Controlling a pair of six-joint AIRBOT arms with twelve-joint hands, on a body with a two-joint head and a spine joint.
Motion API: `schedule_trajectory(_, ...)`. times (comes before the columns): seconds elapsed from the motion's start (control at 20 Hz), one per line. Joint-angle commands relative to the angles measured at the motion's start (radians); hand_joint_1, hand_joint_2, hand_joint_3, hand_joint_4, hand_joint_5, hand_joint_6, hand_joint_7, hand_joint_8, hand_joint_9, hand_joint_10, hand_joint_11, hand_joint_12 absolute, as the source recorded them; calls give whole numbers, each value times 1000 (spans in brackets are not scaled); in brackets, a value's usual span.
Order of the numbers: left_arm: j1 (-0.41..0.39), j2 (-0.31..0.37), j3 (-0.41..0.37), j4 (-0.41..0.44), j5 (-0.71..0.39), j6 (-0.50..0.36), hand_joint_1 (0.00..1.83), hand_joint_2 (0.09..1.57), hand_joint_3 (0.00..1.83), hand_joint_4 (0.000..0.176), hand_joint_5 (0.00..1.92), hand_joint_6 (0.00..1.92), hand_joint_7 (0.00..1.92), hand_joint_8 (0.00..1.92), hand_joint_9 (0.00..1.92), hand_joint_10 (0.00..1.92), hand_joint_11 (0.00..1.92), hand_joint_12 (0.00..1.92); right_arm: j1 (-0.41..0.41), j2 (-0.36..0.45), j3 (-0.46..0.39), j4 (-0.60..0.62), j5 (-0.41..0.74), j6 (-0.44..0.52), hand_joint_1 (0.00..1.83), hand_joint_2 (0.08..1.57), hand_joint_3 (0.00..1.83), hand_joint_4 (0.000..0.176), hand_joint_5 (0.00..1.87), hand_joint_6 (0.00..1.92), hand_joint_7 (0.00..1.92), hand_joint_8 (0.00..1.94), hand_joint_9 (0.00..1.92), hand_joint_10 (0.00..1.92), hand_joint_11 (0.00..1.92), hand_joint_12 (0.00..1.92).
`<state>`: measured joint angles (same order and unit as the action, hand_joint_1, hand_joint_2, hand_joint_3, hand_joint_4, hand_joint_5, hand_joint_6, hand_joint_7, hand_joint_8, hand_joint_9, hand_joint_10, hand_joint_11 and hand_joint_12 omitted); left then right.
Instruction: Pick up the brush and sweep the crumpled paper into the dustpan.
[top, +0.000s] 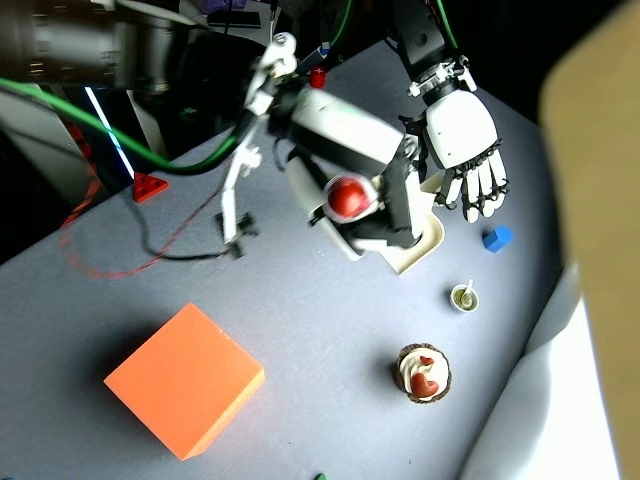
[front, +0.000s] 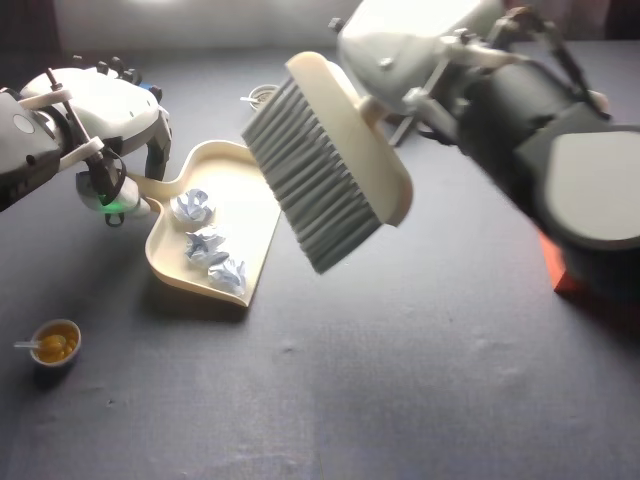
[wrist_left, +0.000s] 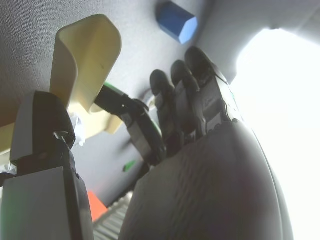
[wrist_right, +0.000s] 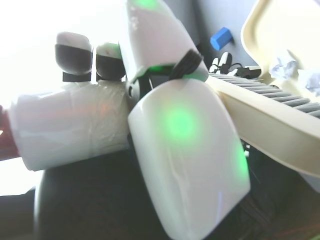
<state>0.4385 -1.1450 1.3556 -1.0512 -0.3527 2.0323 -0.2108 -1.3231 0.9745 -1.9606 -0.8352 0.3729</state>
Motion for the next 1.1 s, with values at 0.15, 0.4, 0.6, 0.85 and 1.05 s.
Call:
schedule_trajectory(0.15, -2, 6, -2, 27, -86, 0, 1158, 1068, 0, 0, 1091, 790, 415, 4, 271, 10, 90, 500, 14, 73, -63, 5, -13, 75, 1591, 1163, 0, 176, 987, 1921, 1054, 1941, 1044, 1921, 962, 1921)
schedule_trajectory(0.4, -4, 6, -3, 27, -89, 0, 1153, 1076, 0, 0, 1071, 823, 426, 8, 276, 6, 81, 508, 0, 140, -163, -2, -29, 69, 1602, 1167, 3, 176, 991, 1921, 1050, 1941, 1030, 1921, 937, 1921)
schedule_trajectory(0.6, -5, 7, -3, 27, -92, 0, 1082, 1094, 3, 38, 1015, 919, 395, 7, 273, 6, 62, 496, -22, 158, -204, -17, -59, 30, 1588, 1164, 1, 176, 974, 1921, 1026, 1941, 992, 1921, 932, 1921)
schedule_trajectory(0.85, -7, 7, -2, 27, -93, 0, 994, 1030, 0, 62, 706, 0, 388, 1, 280, 2, 101, 397, -44, 161, -198, -52, -87, 15, 1604, 1149, 0, 176, 983, 1921, 1043, 1941, 1034, 1921, 968, 1921)
schedule_trajectory(1.05, -7, 7, -3, 27, -93, 0, 958, 1032, 0, 62, 646, 5, 362, 1, 260, 5, 99, 382, -50, 161, -184, -51, -94, 16, 1586, 1159, 1, 176, 1001, 1921, 1016, 1941, 1001, 1921, 956, 1921)
